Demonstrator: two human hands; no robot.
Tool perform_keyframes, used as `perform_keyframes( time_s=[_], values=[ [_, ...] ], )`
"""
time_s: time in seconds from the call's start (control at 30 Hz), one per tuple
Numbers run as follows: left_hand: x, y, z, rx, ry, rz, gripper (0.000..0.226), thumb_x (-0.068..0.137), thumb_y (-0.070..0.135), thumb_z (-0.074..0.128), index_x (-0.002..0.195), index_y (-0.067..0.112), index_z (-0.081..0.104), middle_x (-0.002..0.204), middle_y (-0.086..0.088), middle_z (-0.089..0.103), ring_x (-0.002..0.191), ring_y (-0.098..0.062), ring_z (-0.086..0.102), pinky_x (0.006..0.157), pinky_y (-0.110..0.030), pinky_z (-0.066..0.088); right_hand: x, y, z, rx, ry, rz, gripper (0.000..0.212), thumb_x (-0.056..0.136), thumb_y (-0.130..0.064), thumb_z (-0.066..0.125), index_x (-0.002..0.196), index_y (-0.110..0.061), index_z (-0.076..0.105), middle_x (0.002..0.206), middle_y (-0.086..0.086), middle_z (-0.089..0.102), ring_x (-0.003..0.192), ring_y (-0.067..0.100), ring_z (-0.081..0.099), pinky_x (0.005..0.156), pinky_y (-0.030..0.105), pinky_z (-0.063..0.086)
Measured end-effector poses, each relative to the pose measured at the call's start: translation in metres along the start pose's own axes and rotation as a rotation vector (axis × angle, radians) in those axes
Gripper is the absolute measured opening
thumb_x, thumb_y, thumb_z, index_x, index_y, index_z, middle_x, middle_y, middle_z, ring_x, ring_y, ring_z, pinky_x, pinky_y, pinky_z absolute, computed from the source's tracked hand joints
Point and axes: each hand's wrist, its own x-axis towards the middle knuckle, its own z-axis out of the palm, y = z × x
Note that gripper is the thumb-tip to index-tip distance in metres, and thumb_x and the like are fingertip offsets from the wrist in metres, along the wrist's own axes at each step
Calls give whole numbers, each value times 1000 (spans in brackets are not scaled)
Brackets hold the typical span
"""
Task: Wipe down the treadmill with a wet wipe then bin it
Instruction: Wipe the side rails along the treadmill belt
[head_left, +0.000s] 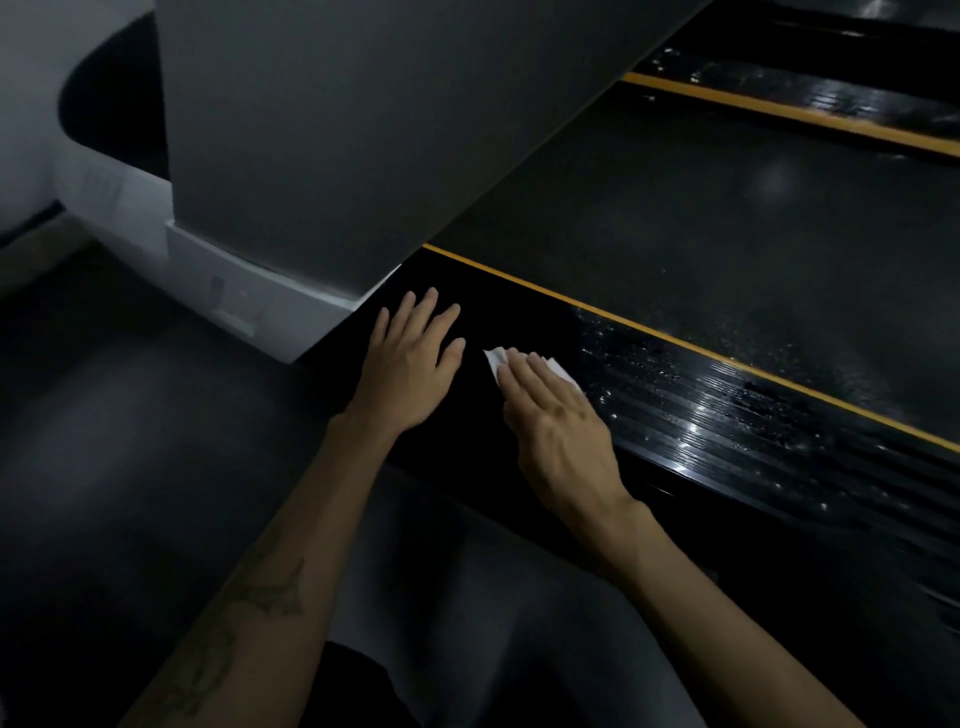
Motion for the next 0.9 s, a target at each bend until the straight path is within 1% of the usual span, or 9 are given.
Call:
perform_keyframes(
  time_s=[0.13,0.23,0.33,0.4,0.53,0.63,0.73,0.83,0.9],
  values=[
    [0,1,0,2,-15,-16,53,110,40,36,160,24,32,172,-3,16,159,-22,5,128,-45,1,27,-9,14,-3,-56,72,52,103,-20,44,153,-5,44,161,14,40,153,29,31,125,43,26],
    [0,1,-2,-4,-11,-19,53,110,40,36,160,24,32,172,-3,16,159,-21,5,128,-44,1,20,-25,14,-2,-45,11,55,102,-20,34,154,-6,43,161,13,40,152,29,31,125,42,27],
    [0,0,-2,-14,-8,-8,53,110,39,38,160,24,34,171,-2,17,159,-21,5,128,-44,1,-7,-17,3,-21,-24,-64,55,96,-15,51,151,-7,49,159,11,43,151,25,35,122,40,32],
    [1,-1,-1,-26,-1,-2,51,110,36,39,159,24,36,171,-3,19,159,-22,7,128,-45,3,-9,-6,0,-22,-6,-37,57,94,-12,57,150,-6,50,158,10,45,149,24,37,120,39,33],
    [2,-1,-3,-60,-5,-8,48,110,26,38,158,23,38,170,-2,21,159,-22,9,128,-45,4,21,-11,11,-18,-35,85,55,97,-16,42,150,-4,49,158,14,43,150,29,37,123,42,32],
    [2,-1,-4,-60,12,-7,47,111,24,37,157,23,40,170,-2,23,159,-22,10,128,-45,5,28,-25,18,-14,-29,43,54,95,-13,43,147,-1,51,156,18,45,148,34,39,122,46,33],
    [1,-3,-2,-49,28,2,46,111,26,37,157,22,40,170,-2,24,159,-22,11,128,-45,5,7,-18,10,-26,-49,-19,56,98,-16,35,151,-3,46,160,15,39,152,28,32,124,44,30],
    [0,1,-2,-34,33,-1,47,111,27,36,157,22,39,170,-2,23,159,-22,11,128,-45,4,-8,-5,1,-28,-54,34,61,95,-17,29,151,-4,47,160,13,40,152,26,33,123,43,31],
    [0,4,-3,-13,22,-17,48,111,30,35,158,22,37,171,-3,21,159,-23,9,128,-46,3,4,-5,6,-41,-54,73,62,95,-19,25,151,-3,47,160,15,40,151,29,34,123,45,32]
  ],
)
